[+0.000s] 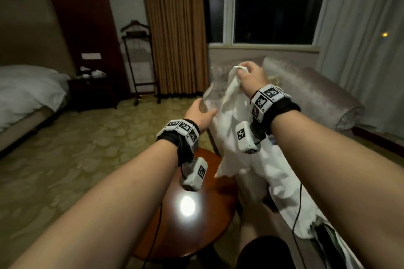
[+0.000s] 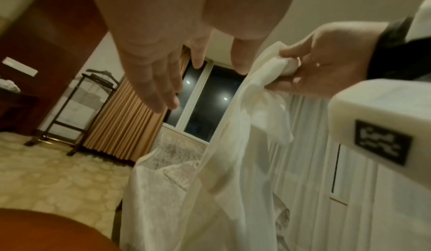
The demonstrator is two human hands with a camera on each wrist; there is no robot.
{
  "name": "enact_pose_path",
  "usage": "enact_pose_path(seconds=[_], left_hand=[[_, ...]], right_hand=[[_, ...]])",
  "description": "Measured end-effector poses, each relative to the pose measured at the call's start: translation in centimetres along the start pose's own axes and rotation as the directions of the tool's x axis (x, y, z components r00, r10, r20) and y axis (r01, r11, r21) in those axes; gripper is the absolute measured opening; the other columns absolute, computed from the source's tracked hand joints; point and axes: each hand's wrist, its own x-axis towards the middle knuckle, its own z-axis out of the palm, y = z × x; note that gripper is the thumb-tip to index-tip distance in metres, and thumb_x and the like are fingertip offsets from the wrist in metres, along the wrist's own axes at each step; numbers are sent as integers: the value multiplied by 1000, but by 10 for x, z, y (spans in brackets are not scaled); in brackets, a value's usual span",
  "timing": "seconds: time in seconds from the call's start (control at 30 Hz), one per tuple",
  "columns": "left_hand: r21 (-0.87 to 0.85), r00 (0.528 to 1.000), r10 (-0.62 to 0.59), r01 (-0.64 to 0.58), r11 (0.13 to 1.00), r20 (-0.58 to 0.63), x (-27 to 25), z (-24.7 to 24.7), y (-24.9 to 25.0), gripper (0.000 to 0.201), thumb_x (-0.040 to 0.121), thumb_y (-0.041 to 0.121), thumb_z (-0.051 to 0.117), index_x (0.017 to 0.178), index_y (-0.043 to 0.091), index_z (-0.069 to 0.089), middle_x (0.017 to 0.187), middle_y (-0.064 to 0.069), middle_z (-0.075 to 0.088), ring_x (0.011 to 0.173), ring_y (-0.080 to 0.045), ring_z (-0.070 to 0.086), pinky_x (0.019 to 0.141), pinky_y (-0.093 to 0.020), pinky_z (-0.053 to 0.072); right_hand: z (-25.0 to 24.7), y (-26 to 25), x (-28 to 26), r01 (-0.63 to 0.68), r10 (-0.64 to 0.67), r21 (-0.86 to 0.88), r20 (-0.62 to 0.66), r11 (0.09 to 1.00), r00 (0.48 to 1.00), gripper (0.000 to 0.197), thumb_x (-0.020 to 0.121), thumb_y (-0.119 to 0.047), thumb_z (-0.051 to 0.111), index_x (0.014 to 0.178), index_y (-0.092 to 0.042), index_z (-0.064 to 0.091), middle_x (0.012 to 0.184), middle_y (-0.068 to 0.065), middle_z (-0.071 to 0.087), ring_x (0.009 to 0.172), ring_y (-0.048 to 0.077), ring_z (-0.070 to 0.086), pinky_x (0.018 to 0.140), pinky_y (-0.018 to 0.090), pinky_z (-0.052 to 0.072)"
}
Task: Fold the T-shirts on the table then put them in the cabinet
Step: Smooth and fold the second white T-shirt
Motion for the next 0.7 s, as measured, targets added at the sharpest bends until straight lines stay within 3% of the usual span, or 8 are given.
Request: enact_pose_path(seconds=[0.17, 0.27, 0.37, 0.43, 0.47, 0.57, 0.63, 0.7], left_hand=[[-50, 995, -25, 20, 999, -95, 9, -78, 7, 72, 91, 40, 59, 150, 18, 24, 147, -10, 41, 132, -25, 43, 108, -36, 37], [-41, 990, -7, 1, 999, -139, 13, -125, 6, 64, 91, 42, 59, 145, 15, 38, 134, -7, 53, 120, -22, 53, 103, -34, 42], [50, 980, 16, -6, 999, -200, 15, -161, -5, 29, 88, 37, 62, 106, 14, 67, 96, -4, 66, 85, -19, 60, 75, -27, 46], [105, 959, 16, 14, 994, -283, 18, -178, -19, 16, 88, 21, 58, 86, 10, 68, 77, -6, 58, 72, -21, 51, 58, -25, 38], [132, 949, 5, 38, 991, -314, 20, -184, -27, 18, 89, 16, 54, 84, 7, 68, 75, -7, 54, 71, -21, 48, 55, -26, 34], [166, 934, -53, 118, 979, -353, 24, -193, -53, 21, 91, 11, 48, 95, 4, 68, 84, -6, 57, 80, -21, 51, 61, -26, 34], [135, 918, -80, 142, 981, -387, 28, -191, -69, 19, 92, 10, 48, 103, 9, 64, 91, -3, 57, 87, -21, 53, 71, -23, 36], [81, 892, -65, 112, 990, -446, 32, -183, -78, 14, 91, 14, 53, 104, 14, 60, 89, 0, 55, 84, -19, 54, 71, -24, 39]], right_hand=[[43, -80, 11, 14, -47, 216, 146, 976, 988, 19, 92, -12, 47, 82, -24, 58, 97, 8, 62, 102, 31, 62, 92, 46, 51], [73, -116, 17, -3, -70, 325, 211, 946, 975, 19, 92, -12, 48, 81, -23, 60, 97, 11, 63, 105, 35, 62, 93, 52, 50], [108, -133, 22, -13, -76, 342, 246, 940, 966, 21, 91, -11, 45, 79, -22, 59, 95, 10, 61, 106, 36, 61, 93, 53, 50], [132, -128, 25, -31, -57, 326, 256, 945, 965, 21, 89, -14, 45, 78, -24, 59, 92, 8, 61, 103, 36, 61, 91, 53, 50], [144, -121, 27, -47, -39, 318, 261, 947, 964, 20, 88, -16, 45, 77, -25, 59, 91, 7, 62, 100, 35, 62, 90, 53, 51], [169, -94, 25, -95, 11, 271, 296, 958, 955, 20, 91, -17, 46, 79, -24, 59, 87, 5, 61, 90, 29, 62, 85, 44, 53], [180, -77, 25, -105, 31, 234, 301, 966, 953, 21, 92, -14, 46, 80, -24, 59, 88, 3, 62, 92, 26, 62, 83, 39, 52], [189, -61, 24, -125, 52, 207, 327, 970, 944, 23, 91, -12, 46, 78, -25, 61, 90, 4, 64, 96, 27, 63, 85, 38, 53]])
